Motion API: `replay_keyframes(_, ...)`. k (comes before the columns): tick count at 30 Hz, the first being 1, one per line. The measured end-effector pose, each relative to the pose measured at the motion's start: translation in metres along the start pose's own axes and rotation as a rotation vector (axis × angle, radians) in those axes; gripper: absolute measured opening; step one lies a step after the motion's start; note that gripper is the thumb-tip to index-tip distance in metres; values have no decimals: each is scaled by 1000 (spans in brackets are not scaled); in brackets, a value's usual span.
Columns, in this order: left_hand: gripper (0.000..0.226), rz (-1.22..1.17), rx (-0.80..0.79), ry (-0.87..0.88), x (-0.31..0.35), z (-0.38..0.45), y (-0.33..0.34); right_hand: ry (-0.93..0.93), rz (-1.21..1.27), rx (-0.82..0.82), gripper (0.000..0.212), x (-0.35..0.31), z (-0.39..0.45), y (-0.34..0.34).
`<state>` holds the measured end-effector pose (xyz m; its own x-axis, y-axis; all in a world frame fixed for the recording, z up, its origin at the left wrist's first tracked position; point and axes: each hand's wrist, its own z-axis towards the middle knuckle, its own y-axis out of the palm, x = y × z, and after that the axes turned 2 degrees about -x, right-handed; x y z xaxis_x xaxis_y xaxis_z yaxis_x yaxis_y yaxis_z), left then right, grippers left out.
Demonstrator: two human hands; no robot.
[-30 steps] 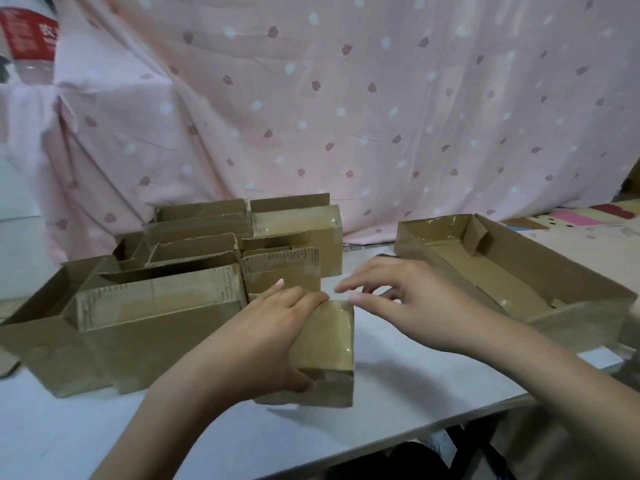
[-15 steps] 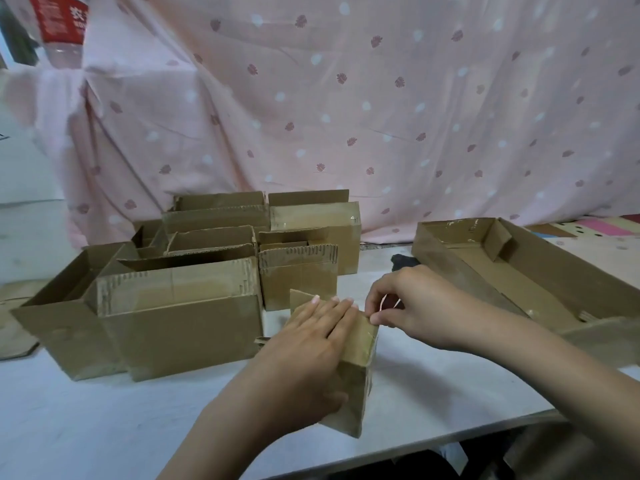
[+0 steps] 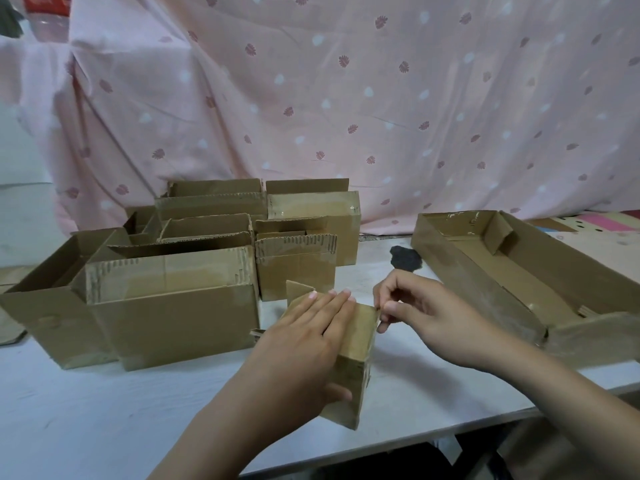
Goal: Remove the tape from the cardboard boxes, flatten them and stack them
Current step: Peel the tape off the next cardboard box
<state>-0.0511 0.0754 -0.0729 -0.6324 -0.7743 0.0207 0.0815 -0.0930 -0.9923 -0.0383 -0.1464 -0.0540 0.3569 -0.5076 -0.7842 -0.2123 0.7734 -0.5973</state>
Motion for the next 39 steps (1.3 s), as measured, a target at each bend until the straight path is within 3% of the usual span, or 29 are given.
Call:
replay_keyframes(3, 107, -9, 8, 12, 0, 2, 0, -39, 24, -19, 21, 2, -4, -2)
replay_keyframes(5, 107, -9, 3, 14, 1, 1, -1, -75, -108, -47, 28, -2, -2, -4)
replay_keyframes(8, 107, 7, 6, -5, 2, 0, 0, -115, -241, -11, 16, -10, 3, -5)
replay_keyframes(16, 108, -48, 7, -47, 6, 2, 1, 60, 53, -15, 9, -7, -4, -10)
replay_keyframes(18, 109, -56, 14, -73, 9, 2, 2, 48, -135, 13, 12, -17, -7, -5)
replay_keyframes(23, 118, 16, 179, -75, 10, 5, 4, -61, -726, -4, 43, -51, -21, 12)
replay_keyframes(26, 111, -73, 75, -113, 13, 6, 6, -62, -890, -27, 47, -48, -30, 17)
replay_keyframes(29, 109, -42, 90, -146, 17, 6, 5, -96, -890, 34, 26, -51, -31, 16)
replay_keyframes(35, 116, 76, 198, -127, 18, 9, 5, -11, -714, 28, 32, -44, -31, 10)
replay_keyframes(39, 106, 25, 71, -163, 19, 9, 8, -56, -789, 99, 20, -44, -28, 21)
